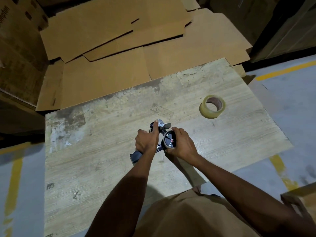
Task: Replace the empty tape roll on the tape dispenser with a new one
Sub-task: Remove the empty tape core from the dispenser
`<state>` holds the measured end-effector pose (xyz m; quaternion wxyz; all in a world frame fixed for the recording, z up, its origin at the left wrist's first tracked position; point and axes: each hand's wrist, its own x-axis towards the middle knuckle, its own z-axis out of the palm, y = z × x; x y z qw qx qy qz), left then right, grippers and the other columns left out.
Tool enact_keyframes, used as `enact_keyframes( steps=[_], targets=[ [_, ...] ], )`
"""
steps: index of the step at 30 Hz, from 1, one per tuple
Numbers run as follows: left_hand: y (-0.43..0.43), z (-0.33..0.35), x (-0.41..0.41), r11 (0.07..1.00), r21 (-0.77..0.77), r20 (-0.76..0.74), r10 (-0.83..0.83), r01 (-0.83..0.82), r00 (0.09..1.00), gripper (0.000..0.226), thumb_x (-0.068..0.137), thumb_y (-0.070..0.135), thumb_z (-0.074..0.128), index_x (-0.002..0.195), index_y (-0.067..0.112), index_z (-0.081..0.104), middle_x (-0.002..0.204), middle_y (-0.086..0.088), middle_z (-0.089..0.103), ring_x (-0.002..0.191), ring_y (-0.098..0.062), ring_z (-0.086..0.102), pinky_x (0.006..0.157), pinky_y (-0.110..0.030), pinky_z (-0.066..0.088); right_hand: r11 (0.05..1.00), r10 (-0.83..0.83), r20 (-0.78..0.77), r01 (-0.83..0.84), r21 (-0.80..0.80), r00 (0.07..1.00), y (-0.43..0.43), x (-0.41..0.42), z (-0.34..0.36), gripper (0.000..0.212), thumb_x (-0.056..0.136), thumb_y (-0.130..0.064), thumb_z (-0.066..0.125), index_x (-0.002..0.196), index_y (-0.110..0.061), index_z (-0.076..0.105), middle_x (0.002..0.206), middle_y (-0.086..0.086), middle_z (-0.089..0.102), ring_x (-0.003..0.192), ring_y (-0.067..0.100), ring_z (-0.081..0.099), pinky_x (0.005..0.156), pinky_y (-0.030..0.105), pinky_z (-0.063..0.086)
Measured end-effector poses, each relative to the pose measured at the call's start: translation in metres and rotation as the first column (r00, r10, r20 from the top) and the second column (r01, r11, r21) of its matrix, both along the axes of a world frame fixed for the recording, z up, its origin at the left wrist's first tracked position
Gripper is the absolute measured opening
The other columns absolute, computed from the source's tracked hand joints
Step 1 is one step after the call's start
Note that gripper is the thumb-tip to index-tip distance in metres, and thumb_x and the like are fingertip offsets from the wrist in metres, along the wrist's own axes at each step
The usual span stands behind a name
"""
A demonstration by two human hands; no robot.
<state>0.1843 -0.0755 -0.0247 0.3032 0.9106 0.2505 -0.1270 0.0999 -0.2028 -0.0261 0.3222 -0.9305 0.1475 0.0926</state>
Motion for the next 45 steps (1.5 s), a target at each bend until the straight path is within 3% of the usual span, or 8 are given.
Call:
enact_keyframes(
  steps=[6,13,19,24,28,37,42,45],
  targets=[
    [-0.014,0.0,0.022,0.999,0.018,0.032,-0.051,0.05,0.998,0.092,0.064,0.098,0.045,0.087,0.011,0.061,0.08,-0.005,0.064,0.064,-0.024,0.057,0.05,-0.029,0.039,0.993,-0.114,-0.014,0.114,0.005,0.993,-0.004,0.011,0.004,0.097,0.062,-0.054,0.089,0.142,-0.024,0.044,0.13,0.006,0.053,0.118,0.026,0.057,0.088,0.037,0.056],
    [-0.038,0.001,0.045,0.996,0.019,0.026,-0.093,0.093,0.995,0.096,0.062,0.099,0.043,0.087,0.009,0.063,0.086,-0.01,0.068,0.072,-0.03,0.062,0.058,-0.033,0.048,0.979,-0.202,-0.023,0.202,-0.028,0.979,-0.022,0.029,0.006,0.098,0.062,-0.057,0.088,0.143,-0.019,0.046,0.132,0.006,0.057,0.123,0.026,0.054,0.092,0.038,0.053],
    [-0.054,0.0,0.058,0.998,-0.009,0.043,-0.066,0.067,0.997,0.094,0.057,0.101,0.046,0.081,0.011,0.062,0.08,-0.005,0.066,0.073,-0.028,0.064,0.056,-0.031,0.044,0.977,-0.198,0.052,0.201,-0.066,0.979,-0.039,0.036,0.002,0.081,0.059,-0.058,0.084,0.125,-0.019,0.059,0.118,0.003,0.057,0.111,0.022,0.055,0.078,0.032,0.051],
    [-0.06,-0.004,0.059,0.997,-0.07,0.084,0.021,-0.015,0.996,0.081,0.061,0.092,0.061,0.084,0.014,0.062,0.081,0.0,0.064,0.077,-0.024,0.062,0.066,-0.032,0.049,0.975,-0.188,0.068,0.195,-0.104,0.98,-0.042,0.04,-0.001,0.081,0.059,-0.061,0.081,0.123,-0.018,0.059,0.113,0.004,0.056,0.106,0.024,0.056,0.073,0.031,0.048],
    [-0.062,-0.004,0.058,0.993,-0.099,0.122,0.069,-0.057,0.99,0.079,0.06,0.09,0.065,0.083,0.014,0.062,0.076,0.002,0.063,0.071,-0.02,0.06,0.063,-0.03,0.044,0.969,-0.204,0.07,0.211,-0.125,0.977,-0.041,0.039,-0.005,0.081,0.055,-0.063,0.081,0.118,-0.017,0.059,0.108,0.004,0.056,0.1,0.024,0.057,0.071,0.032,0.05],
    [-0.061,-0.004,0.06,0.994,-0.099,0.138,0.069,-0.056,0.988,0.078,0.062,0.088,0.066,0.082,0.014,0.062,0.073,0.003,0.062,0.07,-0.02,0.06,0.062,-0.03,0.043,0.971,-0.19,0.082,0.2,-0.133,0.978,-0.04,0.04,0.002,0.074,0.053,-0.059,0.08,0.111,-0.018,0.059,0.101,0.001,0.051,0.096,0.022,0.054,0.069,0.031,0.049],
    [-0.061,-0.002,0.059,0.995,-0.093,0.156,0.048,-0.033,0.987,0.08,0.06,0.091,0.064,0.079,0.013,0.061,0.07,0.002,0.062,0.066,-0.02,0.06,0.059,-0.029,0.041,0.98,-0.139,0.04,0.143,-0.138,0.99,-0.044,0.039,0.004,0.083,0.052,-0.058,0.083,0.119,-0.016,0.059,0.106,0.003,0.052,0.101,0.023,0.053,0.072,0.031,0.046],
    [-0.061,-0.001,0.057,0.997,-0.08,0.151,0.01,0.003,0.988,0.081,0.059,0.092,0.061,0.079,0.014,0.057,0.071,0.001,0.062,0.069,-0.024,0.062,0.061,-0.032,0.047,0.986,-0.123,0.019,0.124,-0.111,0.992,-0.047,0.038,0.005,0.082,0.053,-0.058,0.084,0.12,-0.017,0.058,0.108,0.004,0.052,0.104,0.023,0.053,0.073,0.033,0.048]
  ],
)
